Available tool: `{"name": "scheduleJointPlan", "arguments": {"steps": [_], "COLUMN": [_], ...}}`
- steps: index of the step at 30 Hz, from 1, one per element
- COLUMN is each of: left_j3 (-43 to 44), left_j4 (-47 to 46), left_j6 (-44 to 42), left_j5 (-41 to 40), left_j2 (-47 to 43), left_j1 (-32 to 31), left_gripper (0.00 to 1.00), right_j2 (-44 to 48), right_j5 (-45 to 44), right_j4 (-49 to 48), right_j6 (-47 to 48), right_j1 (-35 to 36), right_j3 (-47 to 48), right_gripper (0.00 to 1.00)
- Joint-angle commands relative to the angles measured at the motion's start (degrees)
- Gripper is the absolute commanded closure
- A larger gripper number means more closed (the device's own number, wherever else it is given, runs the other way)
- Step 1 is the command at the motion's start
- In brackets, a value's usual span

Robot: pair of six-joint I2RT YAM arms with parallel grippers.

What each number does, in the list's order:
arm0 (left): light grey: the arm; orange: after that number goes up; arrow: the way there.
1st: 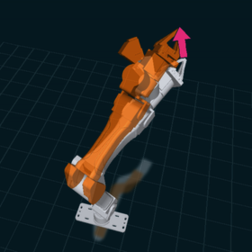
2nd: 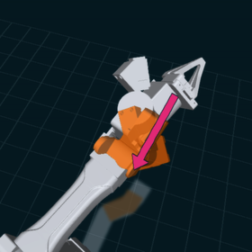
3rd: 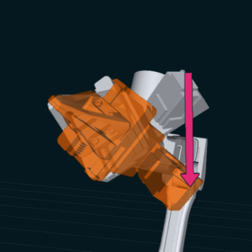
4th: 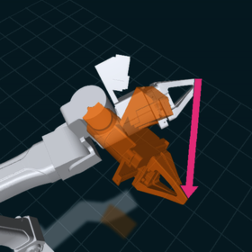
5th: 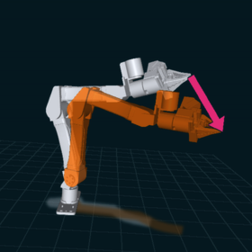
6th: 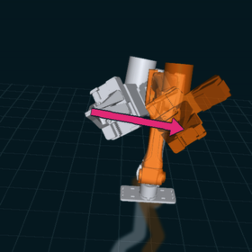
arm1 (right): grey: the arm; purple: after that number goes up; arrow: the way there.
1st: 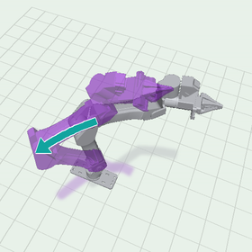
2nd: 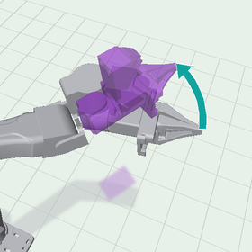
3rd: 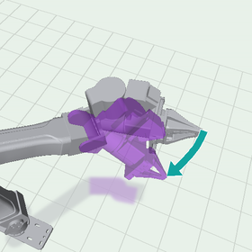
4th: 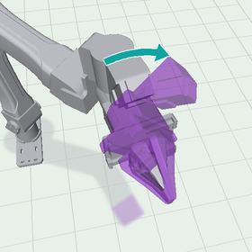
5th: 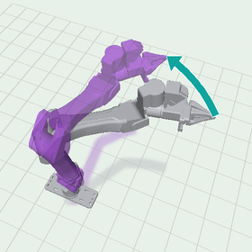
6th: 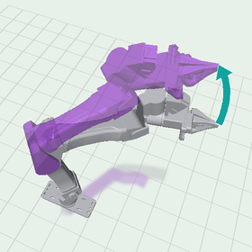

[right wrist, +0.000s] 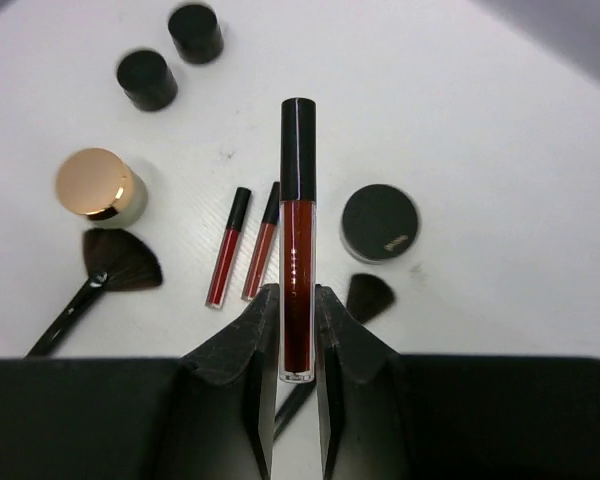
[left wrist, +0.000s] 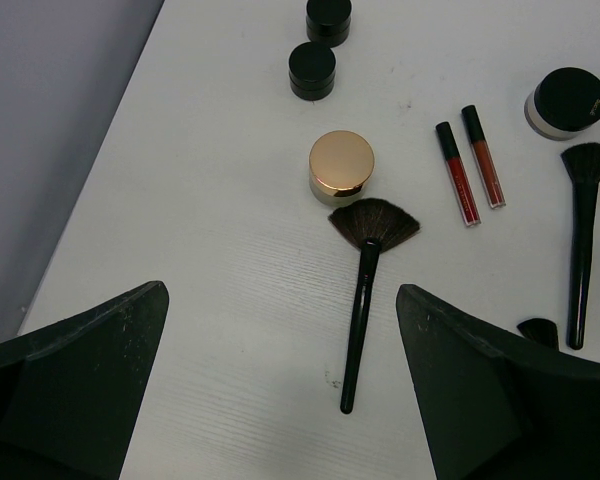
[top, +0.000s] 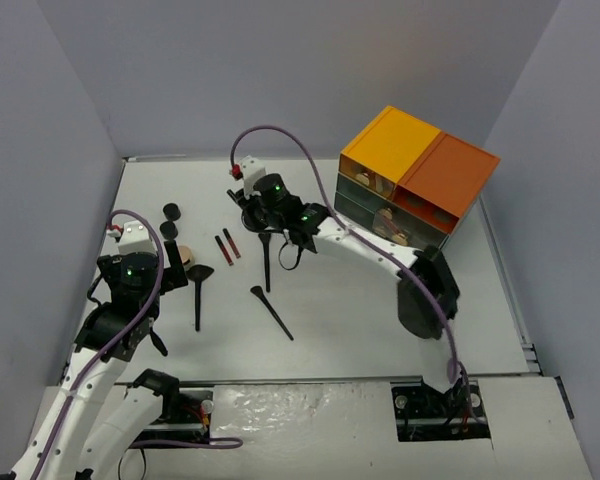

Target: Organize the makeup

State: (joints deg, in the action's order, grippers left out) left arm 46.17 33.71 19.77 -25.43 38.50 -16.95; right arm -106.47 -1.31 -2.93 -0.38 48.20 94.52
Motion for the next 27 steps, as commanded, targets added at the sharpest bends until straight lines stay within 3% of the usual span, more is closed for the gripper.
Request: {"name": "scheduleJointPlan", "arguments": {"steps": [1,12,15,22,27], "left_j3": [1.03,1.03,0.94,0.94,1.03], "left_j4": [-3.0,-3.47,-3.45,-3.43,-3.47], "left_j6": [0.31,-0.09,-0.1,-0.13,-0.17], "left_j5": [0.13,0.81,0.95,1.17,1.08], "left_j2": [0.17,1.06,1.29,1.62,1.31], "left_j1": [0.39,0.6,0.6,0.6,0.6], "left_gripper": [0.03,0.03,0.03,0.03,0.03], "right_j2": [16.96,41.12,43.55,44.64,41.95], "right_j5": [-2.32,-8.83,-6.32,-9.06,-10.83], "right_j4": [4.54,20.54,22.68,24.86,24.9], "right_j6": [5.45,9.32,8.07,6.71,6.1], "right_j1": [-4.3,-22.26,-27.01,-30.23,-30.45], "right_j3": [-6.98,-20.56,-23.13,-26.84,-26.48], "right_gripper": [1.0,1.0,1.0,1.0,0.85]}}
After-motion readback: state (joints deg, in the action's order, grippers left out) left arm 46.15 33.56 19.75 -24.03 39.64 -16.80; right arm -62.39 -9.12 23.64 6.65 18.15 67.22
